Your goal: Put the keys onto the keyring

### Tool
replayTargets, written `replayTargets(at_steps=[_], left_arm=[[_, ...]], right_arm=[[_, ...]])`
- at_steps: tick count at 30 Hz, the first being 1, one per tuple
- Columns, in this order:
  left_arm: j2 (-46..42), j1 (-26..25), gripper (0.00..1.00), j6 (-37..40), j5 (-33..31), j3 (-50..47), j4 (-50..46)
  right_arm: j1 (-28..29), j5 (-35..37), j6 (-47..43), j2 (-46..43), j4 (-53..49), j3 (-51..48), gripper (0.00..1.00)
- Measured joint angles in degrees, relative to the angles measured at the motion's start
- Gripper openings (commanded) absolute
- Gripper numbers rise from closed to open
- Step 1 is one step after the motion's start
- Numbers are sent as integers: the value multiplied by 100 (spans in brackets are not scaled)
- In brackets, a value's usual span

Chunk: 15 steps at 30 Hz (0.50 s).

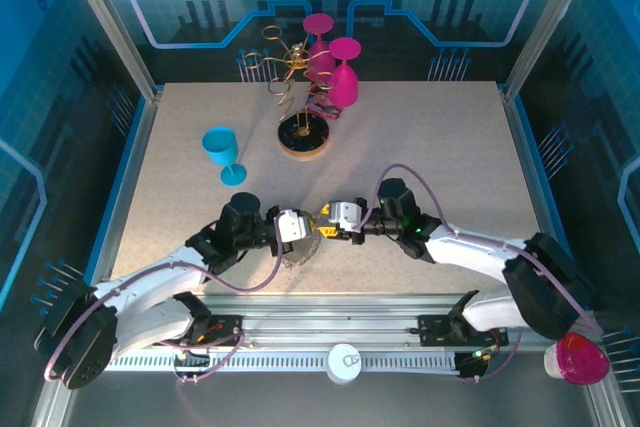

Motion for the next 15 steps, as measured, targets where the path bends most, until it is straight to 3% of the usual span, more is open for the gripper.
replayTargets(at_steps=[7,15], left_arm=[[42,-251,0,122,-758,1526,-2157],[396,-494,0,133,-1322,2575,-4227]], right_arm=[[2,946,-107,-811,-527,-114,34],[92,922,-109,-907,-667,-291,24]])
